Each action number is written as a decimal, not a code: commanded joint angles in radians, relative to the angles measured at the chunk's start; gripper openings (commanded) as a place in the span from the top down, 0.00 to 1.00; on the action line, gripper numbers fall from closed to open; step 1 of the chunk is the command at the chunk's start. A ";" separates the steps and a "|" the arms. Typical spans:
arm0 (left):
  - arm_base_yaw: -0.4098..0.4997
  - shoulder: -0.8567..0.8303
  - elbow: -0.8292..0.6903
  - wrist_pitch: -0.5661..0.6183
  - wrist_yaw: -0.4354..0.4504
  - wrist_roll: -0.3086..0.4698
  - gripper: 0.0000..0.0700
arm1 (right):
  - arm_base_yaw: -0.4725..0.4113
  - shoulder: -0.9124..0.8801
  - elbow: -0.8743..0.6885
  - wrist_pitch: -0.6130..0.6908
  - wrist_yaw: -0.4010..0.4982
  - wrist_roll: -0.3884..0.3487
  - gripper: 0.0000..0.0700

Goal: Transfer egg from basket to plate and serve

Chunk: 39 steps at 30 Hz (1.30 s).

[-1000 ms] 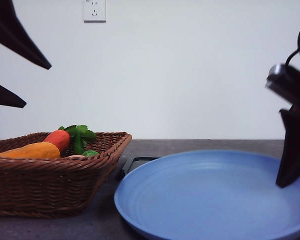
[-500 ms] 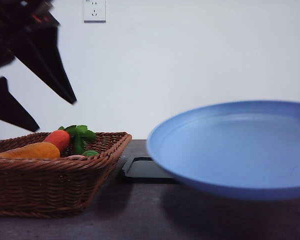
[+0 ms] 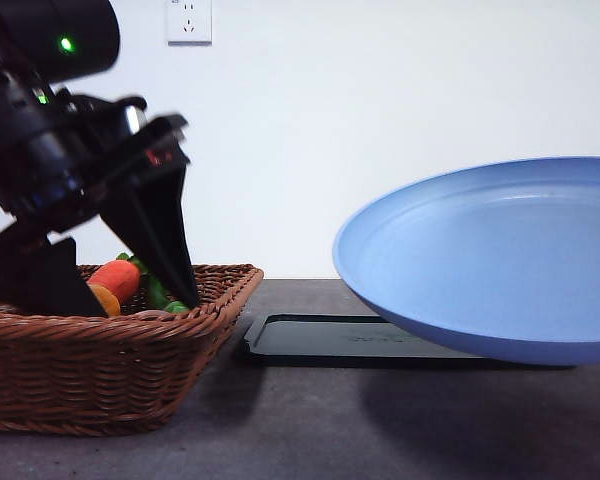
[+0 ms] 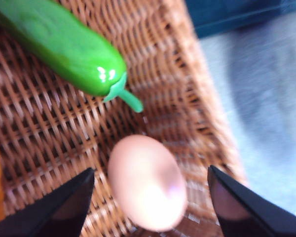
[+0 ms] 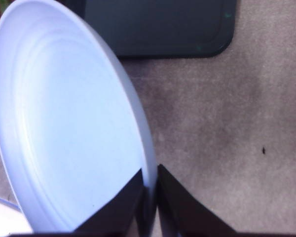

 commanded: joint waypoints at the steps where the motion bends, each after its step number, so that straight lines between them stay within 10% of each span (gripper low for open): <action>1: -0.011 0.029 0.016 0.010 -0.004 0.022 0.33 | 0.002 -0.003 0.006 0.005 -0.004 0.007 1.00; 19: -0.018 0.069 0.016 0.009 -0.003 0.025 0.68 | 0.002 -0.010 0.006 -0.009 -0.004 0.006 1.00; 33: -0.023 0.066 0.329 -0.387 0.025 0.159 0.69 | 0.004 0.030 0.006 -0.011 -0.032 0.029 1.00; 39: -0.105 0.066 0.489 -0.346 0.123 0.166 0.69 | 0.005 0.115 0.006 0.006 -0.124 0.010 1.00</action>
